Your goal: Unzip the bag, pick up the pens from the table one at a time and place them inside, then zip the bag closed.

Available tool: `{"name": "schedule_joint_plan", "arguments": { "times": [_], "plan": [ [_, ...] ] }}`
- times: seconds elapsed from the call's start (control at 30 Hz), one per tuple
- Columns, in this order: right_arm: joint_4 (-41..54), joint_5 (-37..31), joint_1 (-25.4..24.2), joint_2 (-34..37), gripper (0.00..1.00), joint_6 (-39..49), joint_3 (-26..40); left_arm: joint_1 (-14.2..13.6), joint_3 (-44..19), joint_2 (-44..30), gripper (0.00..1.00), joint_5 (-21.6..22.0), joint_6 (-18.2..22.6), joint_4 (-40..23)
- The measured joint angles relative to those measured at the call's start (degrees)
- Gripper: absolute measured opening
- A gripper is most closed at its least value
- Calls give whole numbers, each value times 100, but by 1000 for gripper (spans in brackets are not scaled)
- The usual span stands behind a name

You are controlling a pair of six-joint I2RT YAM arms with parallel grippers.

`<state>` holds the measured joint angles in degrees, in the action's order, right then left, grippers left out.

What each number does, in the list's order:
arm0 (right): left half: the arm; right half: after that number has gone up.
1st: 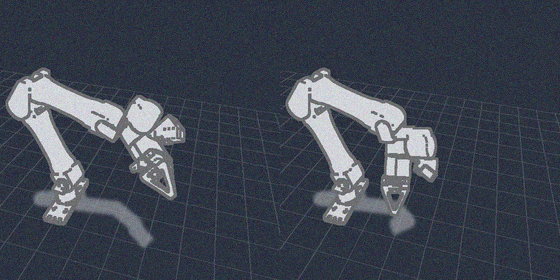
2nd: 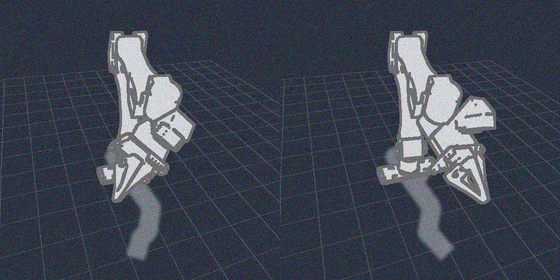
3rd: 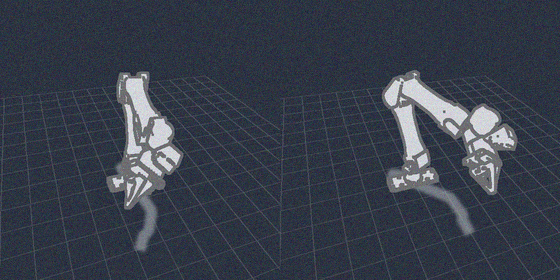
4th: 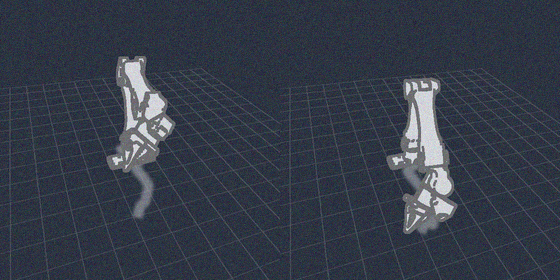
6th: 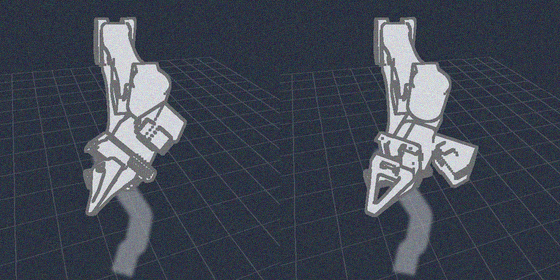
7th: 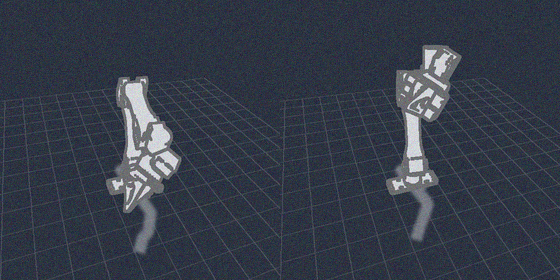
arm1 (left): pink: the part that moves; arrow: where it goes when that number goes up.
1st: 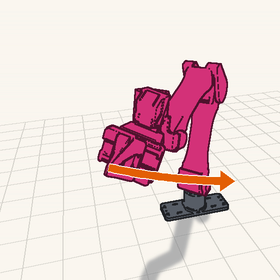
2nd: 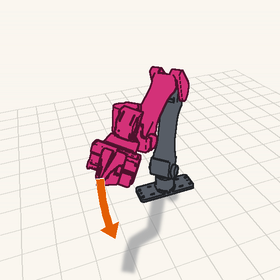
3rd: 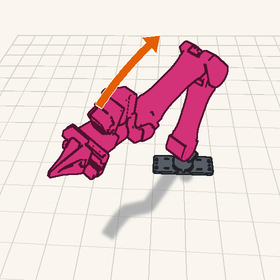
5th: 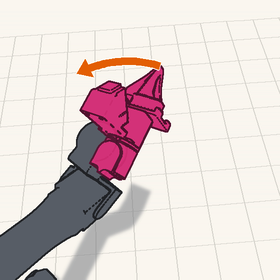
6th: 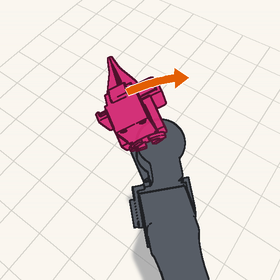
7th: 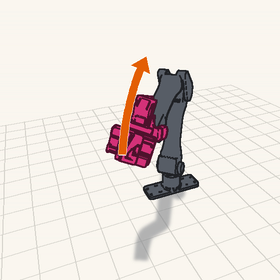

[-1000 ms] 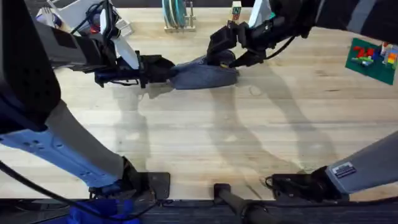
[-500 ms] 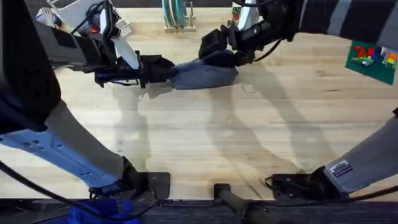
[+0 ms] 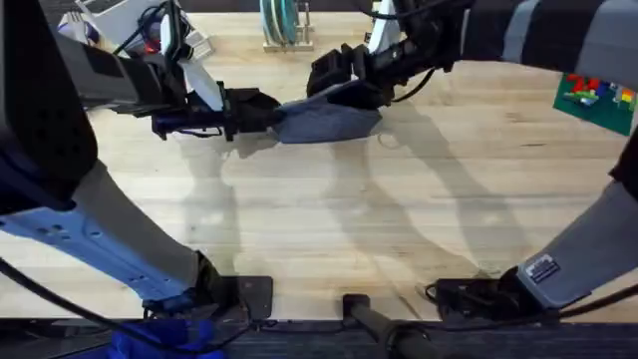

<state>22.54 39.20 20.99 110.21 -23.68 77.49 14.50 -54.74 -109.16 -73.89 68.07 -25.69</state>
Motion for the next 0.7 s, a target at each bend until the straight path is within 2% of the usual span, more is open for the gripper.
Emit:
{"name": "schedule_joint_plan", "arguments": {
  "times": [0.7],
  "plan": [
    [-450, 1325, -20, 7, 996, -296, 0, 0, 0, 0, 41, 0, -2, -2]
  ]
}}
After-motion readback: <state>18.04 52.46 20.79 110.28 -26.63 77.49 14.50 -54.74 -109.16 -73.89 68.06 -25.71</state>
